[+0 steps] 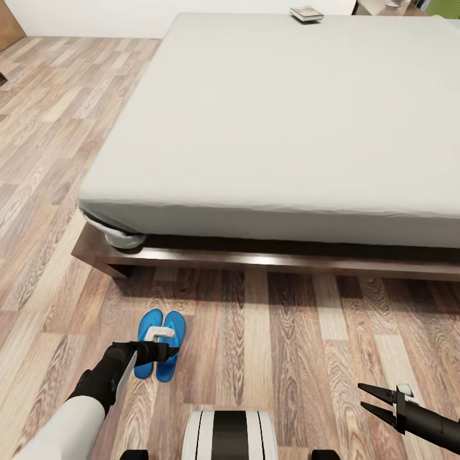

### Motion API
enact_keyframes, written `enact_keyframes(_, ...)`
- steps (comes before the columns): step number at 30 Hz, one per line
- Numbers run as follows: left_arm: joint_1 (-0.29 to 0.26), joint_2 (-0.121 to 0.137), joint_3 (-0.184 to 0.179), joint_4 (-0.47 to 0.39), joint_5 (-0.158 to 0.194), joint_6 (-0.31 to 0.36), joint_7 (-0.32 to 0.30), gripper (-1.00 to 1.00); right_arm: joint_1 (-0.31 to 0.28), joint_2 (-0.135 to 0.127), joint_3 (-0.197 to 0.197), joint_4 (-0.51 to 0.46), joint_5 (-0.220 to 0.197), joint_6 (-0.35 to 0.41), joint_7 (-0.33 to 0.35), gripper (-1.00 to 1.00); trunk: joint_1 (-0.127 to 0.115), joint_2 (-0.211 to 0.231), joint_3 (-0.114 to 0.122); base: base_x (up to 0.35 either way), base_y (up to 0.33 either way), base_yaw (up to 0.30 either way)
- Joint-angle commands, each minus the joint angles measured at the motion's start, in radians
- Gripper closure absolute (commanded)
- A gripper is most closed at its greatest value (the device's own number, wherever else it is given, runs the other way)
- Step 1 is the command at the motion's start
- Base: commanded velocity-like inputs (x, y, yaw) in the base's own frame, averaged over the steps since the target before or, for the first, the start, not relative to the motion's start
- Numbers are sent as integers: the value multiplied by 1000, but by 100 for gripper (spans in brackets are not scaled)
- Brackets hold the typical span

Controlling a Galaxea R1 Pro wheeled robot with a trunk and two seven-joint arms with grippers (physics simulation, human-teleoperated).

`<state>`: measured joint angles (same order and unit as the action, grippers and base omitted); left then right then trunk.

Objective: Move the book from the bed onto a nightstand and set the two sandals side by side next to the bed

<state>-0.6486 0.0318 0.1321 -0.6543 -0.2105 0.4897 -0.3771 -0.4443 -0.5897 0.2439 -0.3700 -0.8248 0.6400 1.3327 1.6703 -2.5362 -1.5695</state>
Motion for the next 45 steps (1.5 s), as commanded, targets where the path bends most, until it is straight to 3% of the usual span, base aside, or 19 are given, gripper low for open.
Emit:
enact_keyframes(1, 0, 0, 6, -2, -11, 4, -11, -100, -1, -1, 6, 0, -8, 9, 1, -100, -1, 0, 3, 0, 0, 0)
enact_keyframes(12, 0, 43, 9, 0, 10, 7, -45, -100, -1, 0, 6, 0, -7, 9, 3, -100, -6, 3, 46, 0, 0, 0)
enact_keyframes(25, 0, 103, 12, 3, 25, 6, -235, -100, -1, 2, 6, 0, -5, 6, 2, -100, -11, 6, 96, 0, 0, 0)
enact_keyframes(33, 1, 144, 38, 16, 27, 4, -315, -100, -1, 2, 7, 0, -5, 2, 0, -100, -15, 7, 127, 0, 0, 0)
enact_keyframes(45, 1, 161, 94, 36, 28, 10, -400, -100, -1, 2, 14, 1, -3, -4, -8, -100, -20, 10, 174, 0, 0, 0)
